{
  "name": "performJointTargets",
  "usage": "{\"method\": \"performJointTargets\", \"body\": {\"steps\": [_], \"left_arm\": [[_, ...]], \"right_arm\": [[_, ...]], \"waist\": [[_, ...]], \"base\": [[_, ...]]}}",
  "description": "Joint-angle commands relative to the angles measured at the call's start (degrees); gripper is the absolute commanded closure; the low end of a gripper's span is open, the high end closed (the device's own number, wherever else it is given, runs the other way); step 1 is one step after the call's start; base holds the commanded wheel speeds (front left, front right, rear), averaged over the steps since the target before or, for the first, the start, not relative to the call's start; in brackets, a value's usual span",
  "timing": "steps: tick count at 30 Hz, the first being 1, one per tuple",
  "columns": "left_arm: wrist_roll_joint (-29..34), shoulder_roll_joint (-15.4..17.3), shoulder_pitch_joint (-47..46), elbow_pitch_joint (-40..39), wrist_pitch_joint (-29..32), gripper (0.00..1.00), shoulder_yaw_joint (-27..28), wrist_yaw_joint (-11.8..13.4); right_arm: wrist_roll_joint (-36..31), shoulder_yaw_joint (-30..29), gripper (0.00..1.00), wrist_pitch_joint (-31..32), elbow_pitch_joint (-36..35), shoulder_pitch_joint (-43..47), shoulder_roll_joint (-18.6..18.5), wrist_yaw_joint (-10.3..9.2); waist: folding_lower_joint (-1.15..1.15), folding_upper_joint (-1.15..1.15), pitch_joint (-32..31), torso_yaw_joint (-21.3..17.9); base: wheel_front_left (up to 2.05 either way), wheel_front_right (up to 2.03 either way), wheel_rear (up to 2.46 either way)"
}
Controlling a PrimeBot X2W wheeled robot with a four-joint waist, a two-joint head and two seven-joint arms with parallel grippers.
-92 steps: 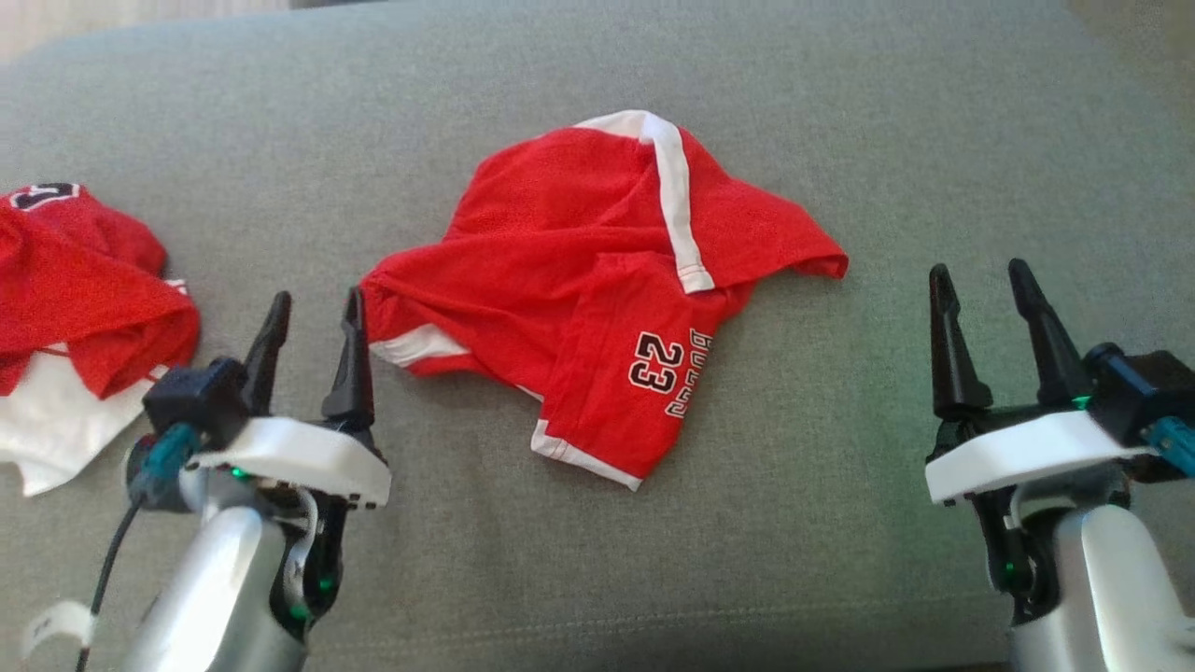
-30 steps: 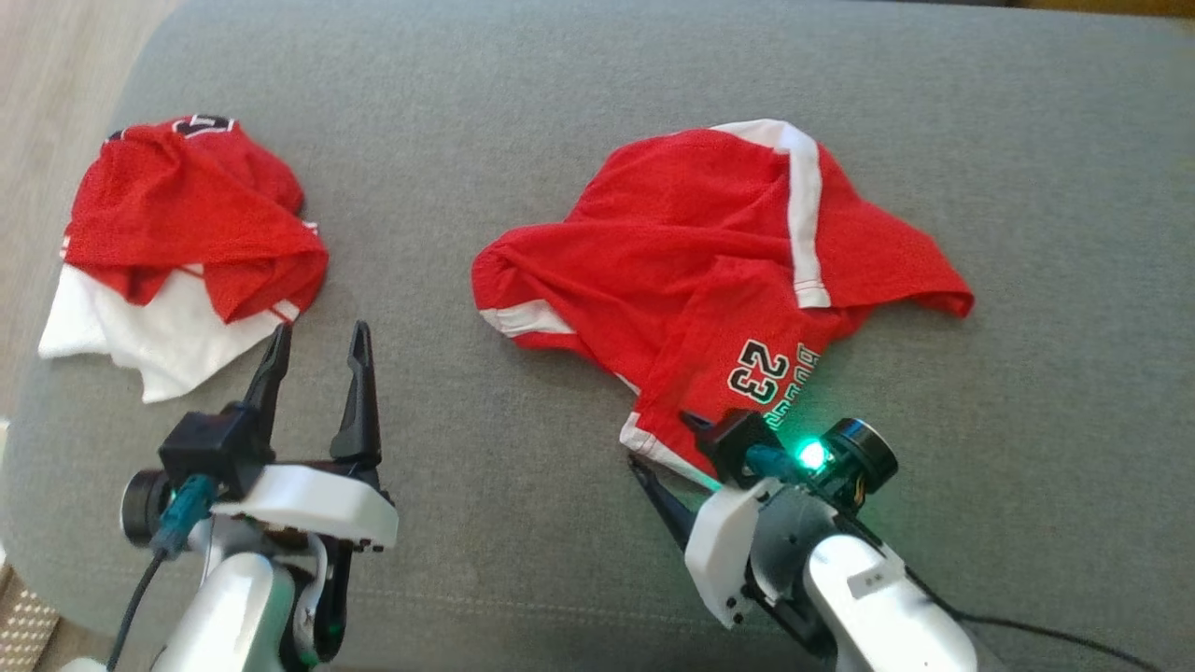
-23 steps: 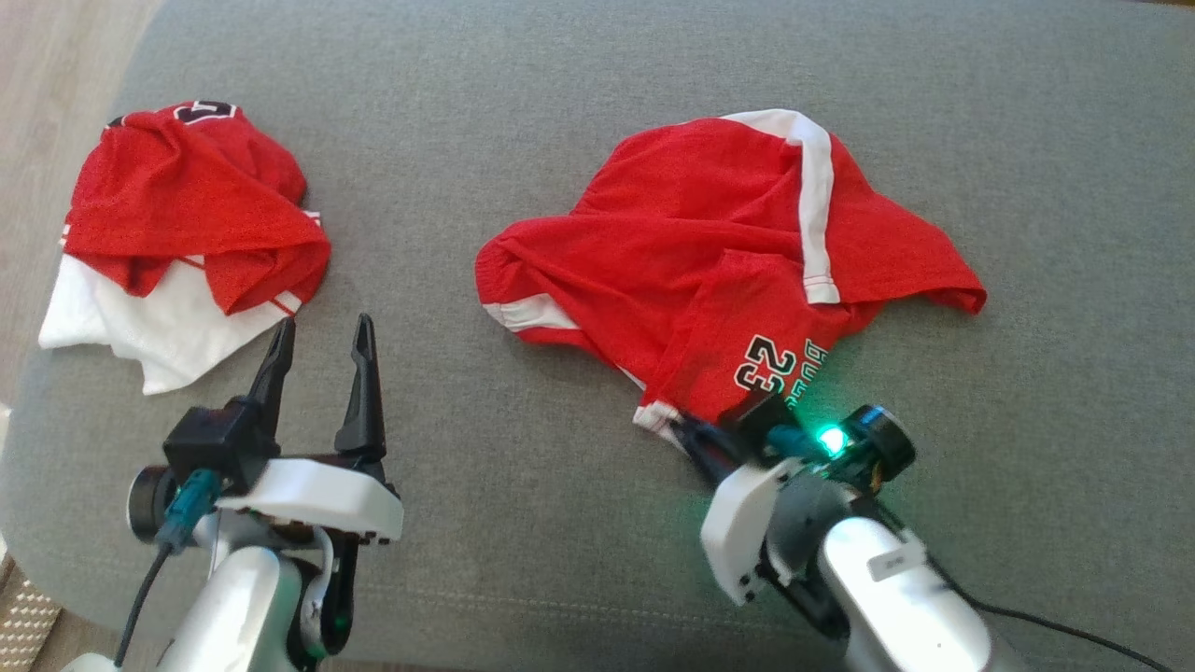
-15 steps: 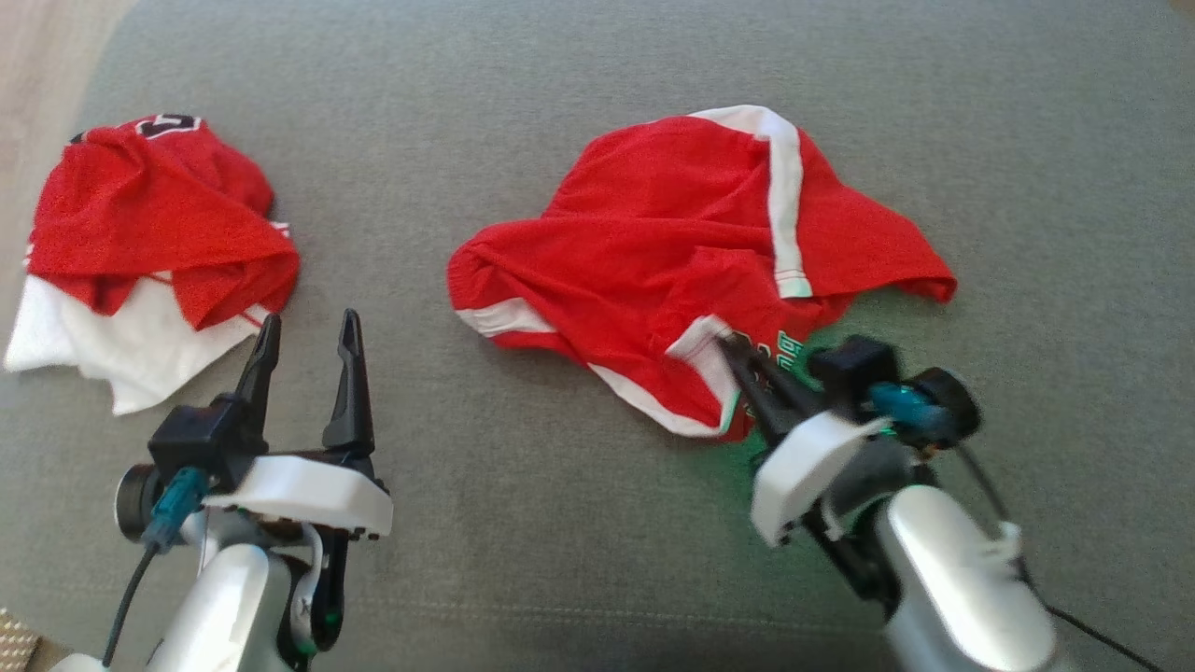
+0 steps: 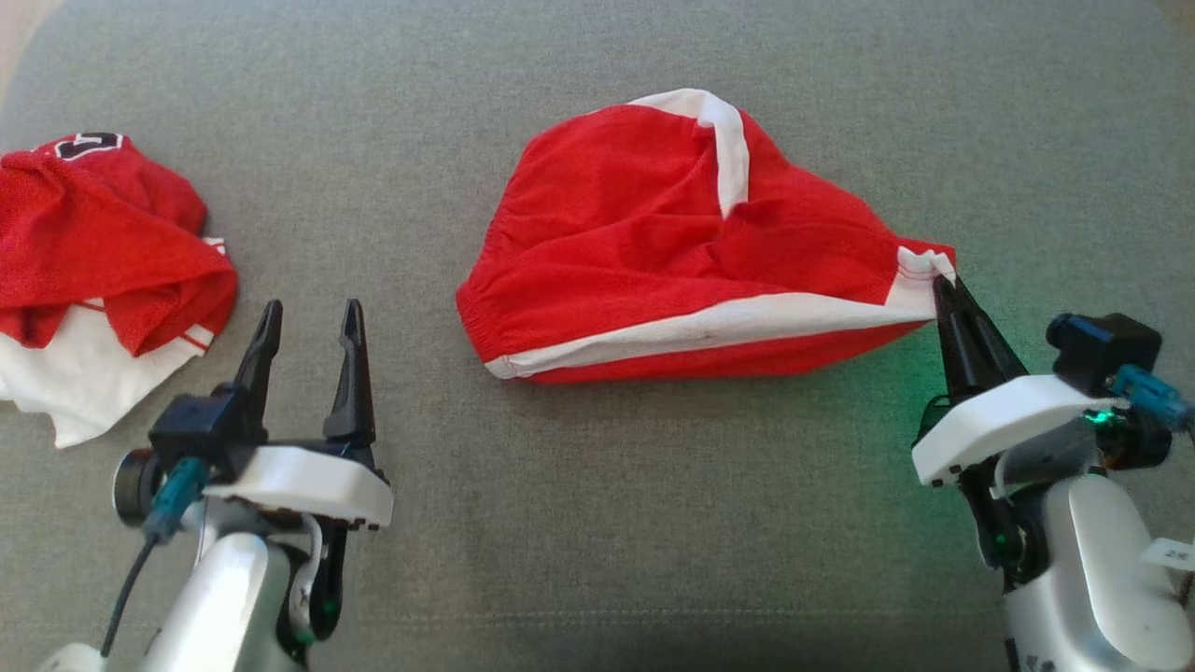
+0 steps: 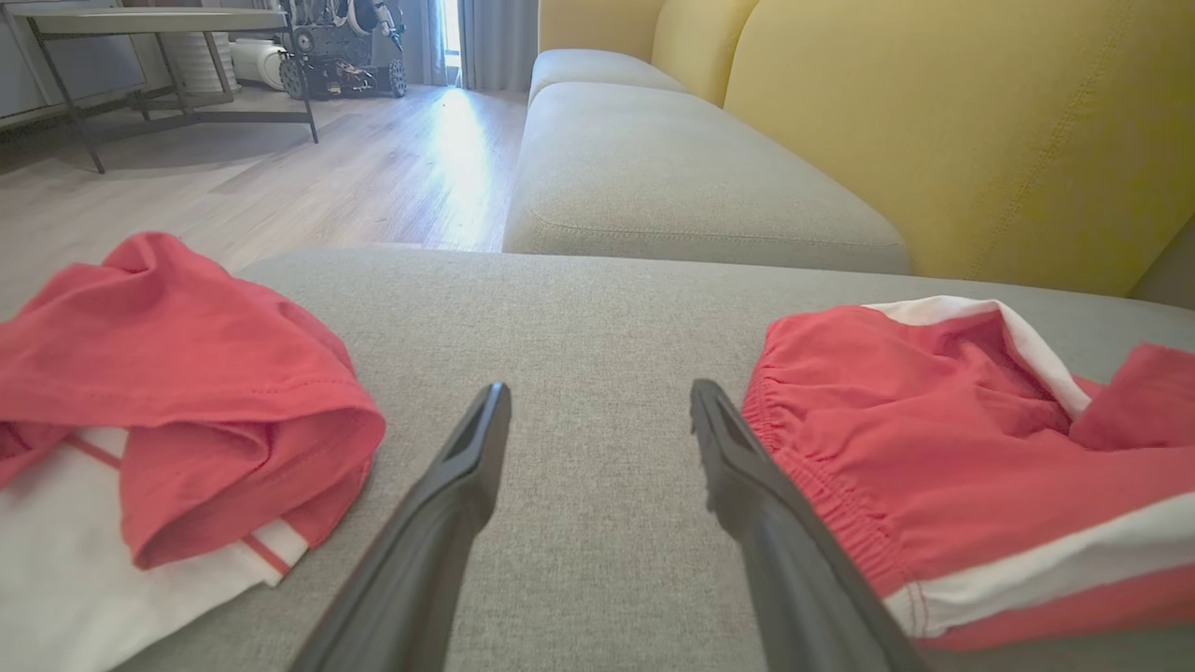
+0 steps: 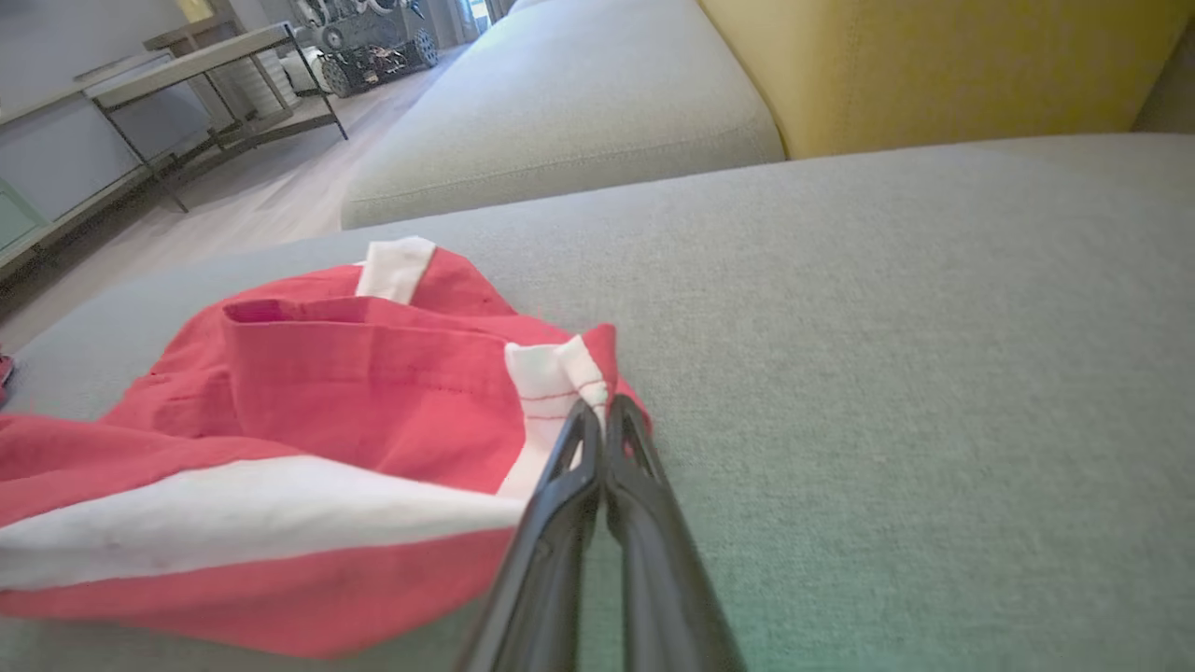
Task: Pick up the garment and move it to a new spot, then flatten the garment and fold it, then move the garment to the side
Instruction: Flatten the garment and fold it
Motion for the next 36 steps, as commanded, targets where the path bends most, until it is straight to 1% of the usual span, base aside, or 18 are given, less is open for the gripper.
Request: {"method": "performJointTargets", "body": {"steps": [1,9,10,11,12,13,17,22,24,27,28,30,31,36], "left_arm": [[0.6,1.0,-2.9,-1.8,-0.7,0.00,2.1,-0.4],[1.1,0.4,-4.7,-1.3,-0.7,0.00,1.5,-1.3],[1.1,0.2,-4.9,-1.2,-0.7,0.00,1.4,-1.4],[1.2,0.1,-5.0,-1.1,-0.7,0.00,1.4,-1.5],[1.2,0.0,-5.1,-1.1,-0.7,0.00,1.3,-1.6],[1.3,-0.2,-5.2,-1.0,-0.7,0.00,1.3,-1.7],[1.4,-0.5,-5.1,-0.7,-0.7,0.00,1.5,-1.9],[1.6,-0.5,-4.4,-0.5,-0.7,0.00,1.9,-2.1],[1.7,-0.5,-4.1,-0.4,-0.7,0.00,2.0,-2.0],[1.8,-0.3,-3.2,-0.3,-0.7,0.00,2.2,-2.0],[1.8,-0.3,-3.2,-0.3,-0.7,0.00,2.2,-2.0],[1.5,0.1,-2.5,-0.1,-0.7,0.00,2.5,-2.1],[1.5,0.1,-2.5,-0.1,-0.7,0.00,2.5,-2.1],[1.3,0.5,-0.6,0.0,-0.6,0.00,2.5,-1.9]], "right_arm": [[0.4,0.8,1.00,-0.4,-1.2,-1.7,0.5,0.21],[0.9,-0.4,1.00,-1.8,7.7,-7.6,0.5,0.21],[0.7,-0.4,0.92,-1.9,8.9,-8.3,0.5,0.21],[0.9,-0.4,0.65,-2.2,10.0,-8.9,0.5,0.21],[0.6,-0.5,0.09,-2.3,11.2,-9.4,0.5,0.21],[0.5,-0.6,0.00,-2.7,12.1,-9.9,0.5,0.21],[0.4,-0.9,0.00,-4.4,14.2,-10.4,0.5,0.21],[0.8,-1.5,0.00,-6.8,12.9,-9.1,0.5,0.21],[1.1,-1.4,0.00,-8.1,11.0,-8.1,0.5,0.21],[0.4,-1.0,0.00,-10.3,5.9,-5.7,0.5,0.21],[0.4,-1.0,0.00,-10.3,5.9,-5.7,0.5,0.21],[-1.7,-0.1,0.00,-11.2,1.9,-4.0,0.5,0.21],[-1.7,-0.1,0.00,-11.2,1.9,-4.0,0.5,0.21],[-3.3,2.2,0.00,-11.2,-3.6,-0.6,0.5,0.21]], "waist": [[0.00,0.00,0.4,0.0],[0.00,0.00,2.5,0.9],[0.00,0.00,2.7,1.1],[0.00,0.00,2.7,1.2],[0.00,0.00,2.8,1.3],[0.00,0.00,2.9,1.4],[0.00,0.00,2.8,1.3],[0.00,0.00,2.0,0.6],[0.00,0.00,1.6,0.2],[0.00,0.00,0.2,-0.7],[0.00,0.00,0.2,-0.7],[0.00,0.00,-1.1,-1.5],[0.00,0.00,-1.1,-1.5],[0.00,0.00,-3.7,-2.5]], "base": [[0.00,0.00,0.00],[0.00,0.00,0.00],[0.00,0.00,0.00],[0.00,0.00,0.00],[0.00,0.00,0.00],[0.00,0.00,0.00],[0.00,0.00,0.00],[0.00,0.00,0.00],[0.00,0.00,0.00],[0.00,0.00,0.00],[0.00,0.00,0.00],[0.00,0.00,0.00],[0.00,0.00,0.00],[0.00,0.00,0.00]]}}
